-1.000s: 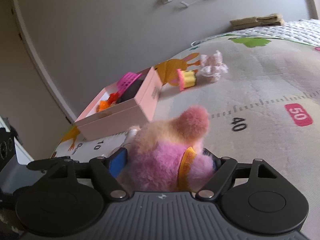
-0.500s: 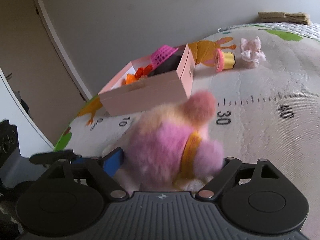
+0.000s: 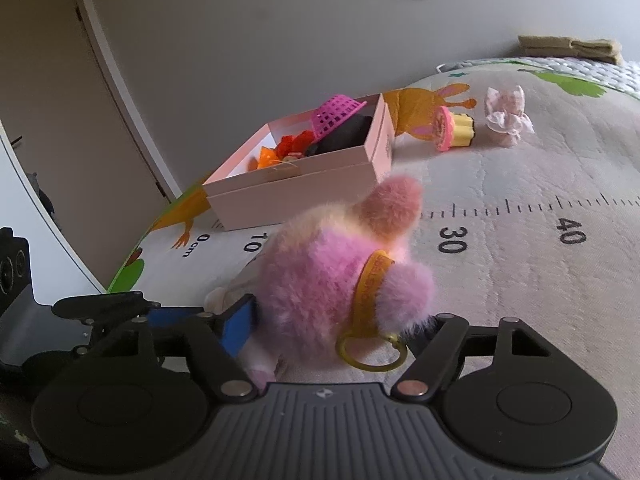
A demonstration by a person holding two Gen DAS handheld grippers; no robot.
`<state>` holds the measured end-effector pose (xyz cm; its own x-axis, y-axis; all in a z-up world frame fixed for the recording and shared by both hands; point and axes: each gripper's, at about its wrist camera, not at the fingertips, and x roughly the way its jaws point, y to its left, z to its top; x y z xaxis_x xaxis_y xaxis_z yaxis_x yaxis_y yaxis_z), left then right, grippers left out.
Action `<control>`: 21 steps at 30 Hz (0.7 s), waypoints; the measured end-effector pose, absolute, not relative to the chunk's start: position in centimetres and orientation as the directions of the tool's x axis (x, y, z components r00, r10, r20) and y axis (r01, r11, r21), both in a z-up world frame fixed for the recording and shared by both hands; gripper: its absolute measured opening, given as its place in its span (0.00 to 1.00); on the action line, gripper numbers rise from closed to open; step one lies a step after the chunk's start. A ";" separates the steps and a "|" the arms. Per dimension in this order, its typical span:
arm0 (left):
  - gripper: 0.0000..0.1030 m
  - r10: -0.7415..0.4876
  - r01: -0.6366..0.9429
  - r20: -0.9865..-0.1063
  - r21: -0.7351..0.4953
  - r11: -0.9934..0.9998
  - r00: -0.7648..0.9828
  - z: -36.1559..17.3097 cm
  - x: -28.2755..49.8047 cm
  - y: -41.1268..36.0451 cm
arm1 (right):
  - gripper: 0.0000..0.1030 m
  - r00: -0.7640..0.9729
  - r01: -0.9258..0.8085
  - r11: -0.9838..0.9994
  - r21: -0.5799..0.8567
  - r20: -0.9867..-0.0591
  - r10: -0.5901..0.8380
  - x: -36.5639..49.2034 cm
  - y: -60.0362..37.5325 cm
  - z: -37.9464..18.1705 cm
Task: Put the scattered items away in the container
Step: 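Lift the pink plush doll with the right gripper toward the pink box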
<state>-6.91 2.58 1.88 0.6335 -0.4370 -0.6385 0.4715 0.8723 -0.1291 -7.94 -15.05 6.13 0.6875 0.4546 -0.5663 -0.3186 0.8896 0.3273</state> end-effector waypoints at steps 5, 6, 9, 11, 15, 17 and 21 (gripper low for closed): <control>0.87 -0.433 0.464 -0.621 -0.123 0.877 0.654 2.6 -7.9 3.3 | 0.72 0.692 -0.340 0.887 0.313 -0.555 0.461 -8.4 -14.3 7.0; 0.87 -0.431 0.462 -0.617 -0.121 0.879 0.659 2.7 -8.2 3.5 | 0.72 0.693 -0.345 0.886 0.310 -0.552 0.463 -8.6 -14.2 7.2; 0.87 -0.423 0.457 -0.608 -0.109 0.883 0.672 3.2 -8.8 3.8 | 0.72 0.695 -0.359 0.883 0.303 -0.544 0.469 -8.9 -13.8 7.7; 0.87 -0.416 0.454 -0.602 -0.099 0.886 0.681 3.6 -9.2 4.0 | 0.72 0.695 -0.368 0.879 0.303 -0.538 0.477 -9.1 -13.6 8.0; 0.87 -0.398 0.441 -0.596 -0.081 0.894 0.698 4.2 -9.9 4.4 | 0.72 0.686 -0.379 0.870 0.315 -0.535 0.492 -9.2 -13.2 8.3; 0.87 -0.387 0.433 -0.592 -0.071 0.899 0.707 4.5 -10.1 4.6 | 0.72 0.682 -0.390 0.866 0.314 -0.533 0.500 -9.0 -12.7 8.7; 0.87 -0.356 0.414 -0.570 -0.030 0.910 0.741 5.8 -9.6 5.3 | 0.72 0.680 -0.443 0.853 0.277 -0.515 0.521 -7.4 -11.6 10.3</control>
<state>-9.57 5.27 5.85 0.7407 -0.3564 -0.5695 0.4142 0.9097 -0.0305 -7.37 -11.55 10.35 0.6804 0.5210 -0.5153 -0.4431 0.8526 0.2770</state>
